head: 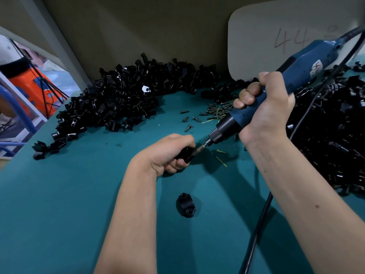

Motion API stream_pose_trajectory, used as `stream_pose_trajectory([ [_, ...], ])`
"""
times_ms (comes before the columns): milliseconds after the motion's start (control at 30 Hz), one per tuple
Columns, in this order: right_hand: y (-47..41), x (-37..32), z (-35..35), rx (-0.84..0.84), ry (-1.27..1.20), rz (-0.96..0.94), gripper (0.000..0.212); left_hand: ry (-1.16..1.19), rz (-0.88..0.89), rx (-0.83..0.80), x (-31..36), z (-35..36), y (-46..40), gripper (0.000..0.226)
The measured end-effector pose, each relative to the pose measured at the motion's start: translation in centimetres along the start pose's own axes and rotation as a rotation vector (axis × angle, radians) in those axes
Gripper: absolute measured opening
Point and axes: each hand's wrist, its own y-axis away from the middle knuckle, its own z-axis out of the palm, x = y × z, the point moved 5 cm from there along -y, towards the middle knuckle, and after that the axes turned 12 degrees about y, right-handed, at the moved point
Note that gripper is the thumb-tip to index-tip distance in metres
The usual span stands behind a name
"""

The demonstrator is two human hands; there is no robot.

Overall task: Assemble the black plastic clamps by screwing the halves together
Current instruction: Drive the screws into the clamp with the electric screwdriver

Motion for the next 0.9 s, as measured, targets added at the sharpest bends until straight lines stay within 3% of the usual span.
stream_pose_trajectory([
  [567,-1.2,0.0,-1.6,0.147,0.025,0.081,0.019,-0.042,0.004,0.040,0.2,1.0,-0.2,0.022],
  [767,-1.0,-1.0,-0.5,0.096,0.079,-0.010,0.021,-0.040,0.038,0.023,0.2,0.9,-0.3,0.015],
  [900,-1.2,-1.0,-0.7,0.096,0.062,0.060,0.019,-0.045,0.128,-0.002,0.4,1.1,0.1,0.015],
])
